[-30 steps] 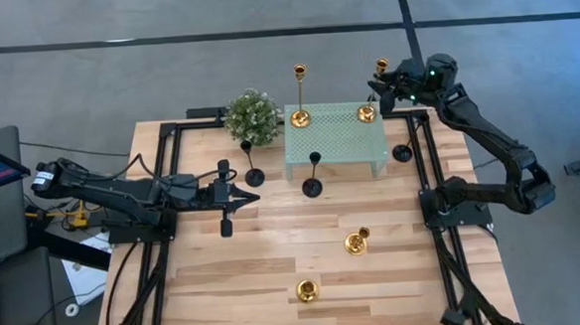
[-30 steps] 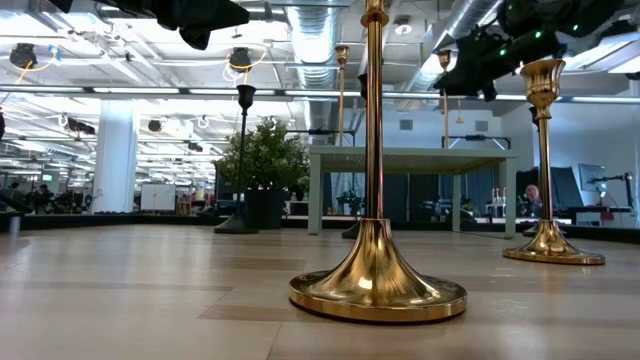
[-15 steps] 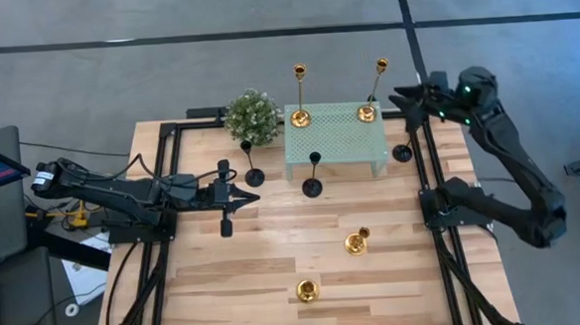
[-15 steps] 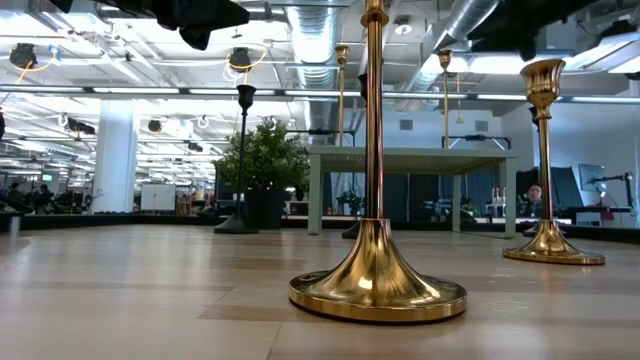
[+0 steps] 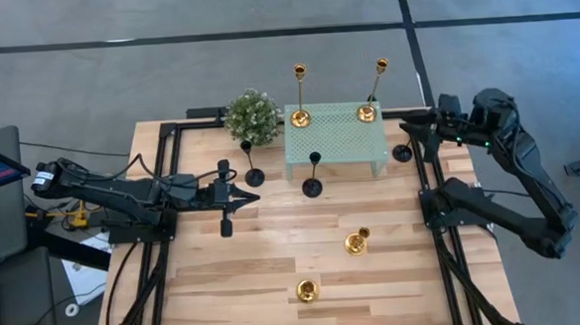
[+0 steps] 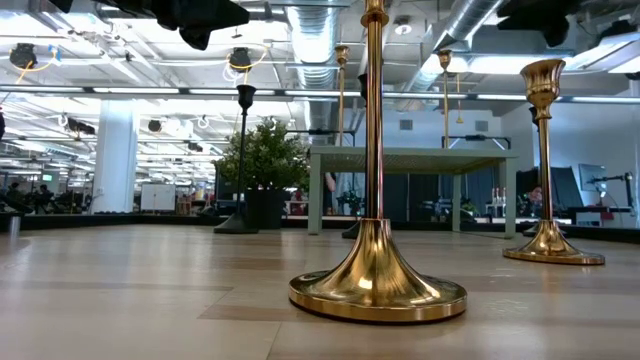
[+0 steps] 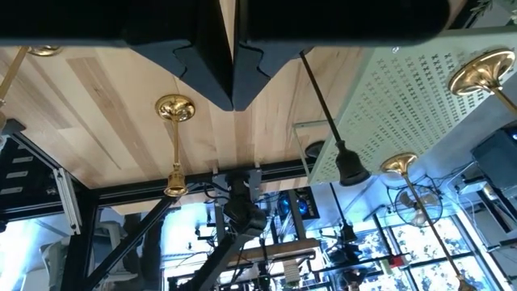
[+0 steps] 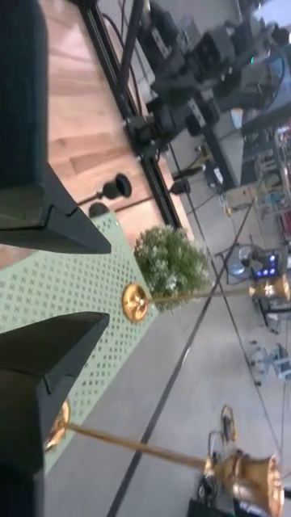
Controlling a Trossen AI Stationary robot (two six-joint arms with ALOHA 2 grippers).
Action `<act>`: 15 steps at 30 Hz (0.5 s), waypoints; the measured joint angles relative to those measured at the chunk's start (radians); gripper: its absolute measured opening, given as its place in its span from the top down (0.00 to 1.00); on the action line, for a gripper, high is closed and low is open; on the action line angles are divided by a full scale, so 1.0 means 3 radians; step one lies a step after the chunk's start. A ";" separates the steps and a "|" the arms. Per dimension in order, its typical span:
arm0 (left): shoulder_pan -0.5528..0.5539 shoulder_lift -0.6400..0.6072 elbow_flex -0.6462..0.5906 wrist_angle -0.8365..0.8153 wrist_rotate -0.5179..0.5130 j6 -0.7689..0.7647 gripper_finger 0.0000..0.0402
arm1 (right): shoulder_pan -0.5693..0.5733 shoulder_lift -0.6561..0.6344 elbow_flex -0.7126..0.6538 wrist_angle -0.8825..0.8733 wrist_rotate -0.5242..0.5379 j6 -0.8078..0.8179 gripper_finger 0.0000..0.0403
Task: Pick & Place candle stick holders
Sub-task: Put the black candle holder on the shelf
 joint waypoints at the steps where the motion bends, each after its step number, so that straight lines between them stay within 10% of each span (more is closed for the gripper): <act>1: 0.0000 0.0000 0.0000 0.0000 0.0000 -0.0003 0.98 | 0.0032 -0.0008 0.0000 0.0000 0.0000 0.0000 0.71; 15: 0.0000 0.0067 0.0000 0.0001 0.0004 -0.0024 0.98 | 0.0363 0.0116 -0.0003 -0.0091 -0.0005 0.0000 0.71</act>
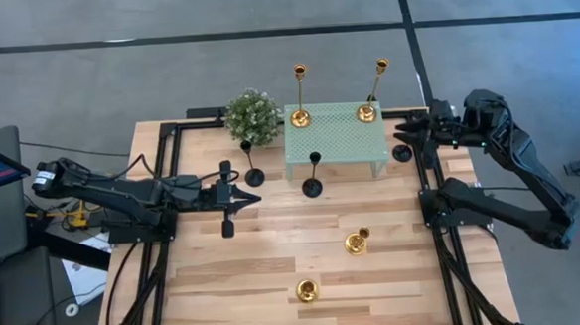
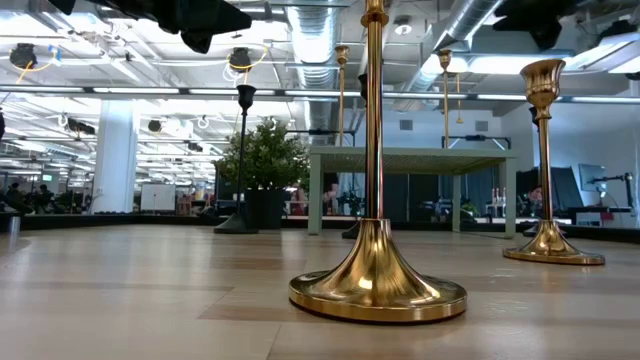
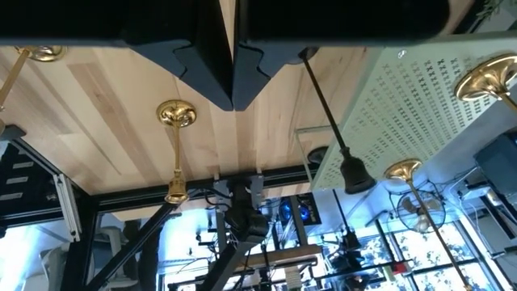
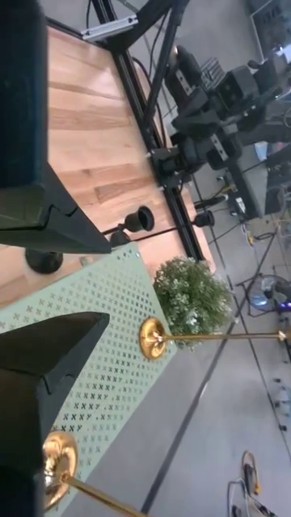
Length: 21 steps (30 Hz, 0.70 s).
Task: Pick & Place candle stick holders
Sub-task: Put the black candle holder on the shelf
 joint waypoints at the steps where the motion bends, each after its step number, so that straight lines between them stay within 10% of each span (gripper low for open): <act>1: 0.0000 0.0000 0.0000 0.0000 0.0000 0.0000 0.98 | 0.0013 0.0016 -0.0001 -0.0001 0.0004 0.0000 0.71; 13: 0.0000 0.0000 0.0000 0.0020 -0.0001 -0.0012 0.98 | 0.0013 0.0068 -0.0001 -0.0366 0.0050 0.0477 0.71; 21: 0.0000 0.0000 0.0000 0.0025 -0.0003 -0.0001 0.98 | 0.0012 0.0014 -0.0060 -0.0772 0.0690 0.0742 0.71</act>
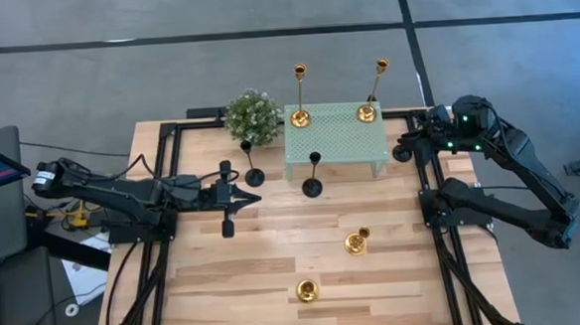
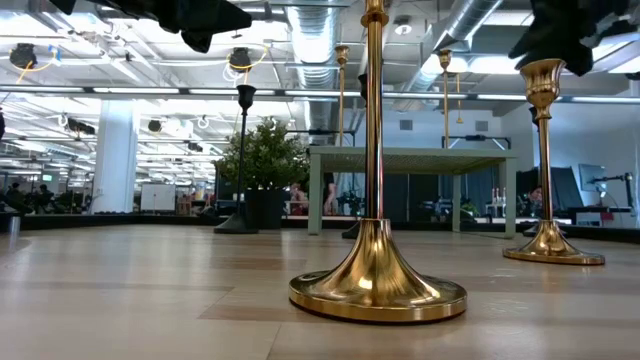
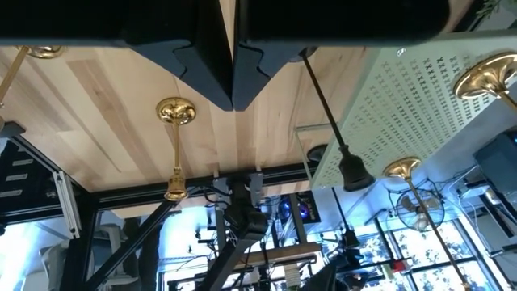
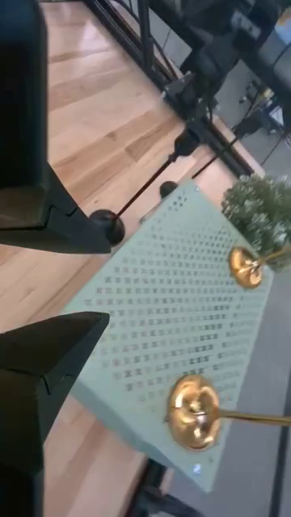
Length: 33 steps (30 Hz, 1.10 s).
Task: Pick & Place candle stick holders
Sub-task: Put the black candle holder on the shelf
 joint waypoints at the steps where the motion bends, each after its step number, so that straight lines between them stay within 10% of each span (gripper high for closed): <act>1: 0.0000 0.0000 0.0000 0.0000 0.0000 0.0000 0.98 | 0.0000 -0.0010 -0.0048 0.0019 0.0019 0.0045 0.71; 12: 0.0000 0.0000 0.0000 0.0020 -0.0001 0.0002 0.98 | 0.0000 -0.0042 -0.0760 0.0284 0.0829 0.0385 0.71; 33: 0.0000 -0.0001 0.0000 0.0025 -0.0001 0.0002 0.98 | 0.0002 -0.0039 -0.1059 0.0417 0.1057 0.0806 0.74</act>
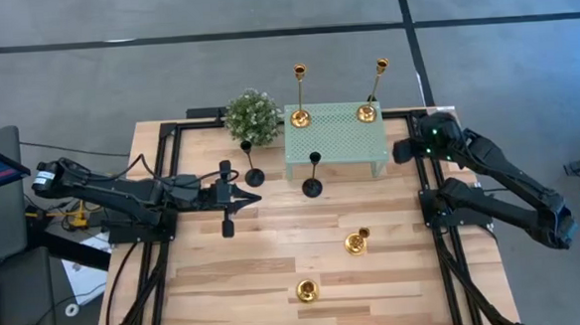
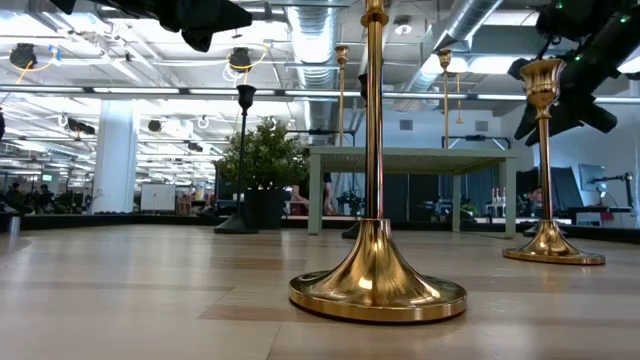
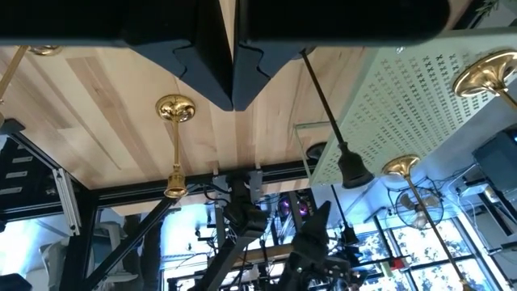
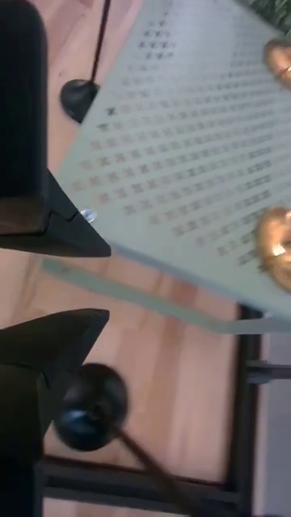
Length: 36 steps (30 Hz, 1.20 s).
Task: Pick & Place candle stick holders
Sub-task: Put the black candle holder on the shelf
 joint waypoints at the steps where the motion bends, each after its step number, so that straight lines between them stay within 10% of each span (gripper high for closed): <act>1: 0.0000 0.0001 0.0000 0.0000 0.0000 0.0000 0.98 | 0.0010 0.0001 0.0000 -0.0073 -0.0001 0.0028 0.75; 11: 0.0000 0.0000 0.0000 0.0000 0.0000 0.0001 0.98 | 0.0033 0.0003 0.0000 -0.0411 0.0116 0.0015 0.79; 26: 0.0000 0.0000 0.0000 0.0000 0.0000 0.0000 0.98 | 0.0031 0.0034 0.0000 -0.0079 0.0849 0.0046 0.45; 36: 0.0000 0.0000 0.0000 0.0000 0.0000 0.0000 0.98 | 0.0029 0.0348 0.0000 0.0120 0.1299 -0.0003 0.45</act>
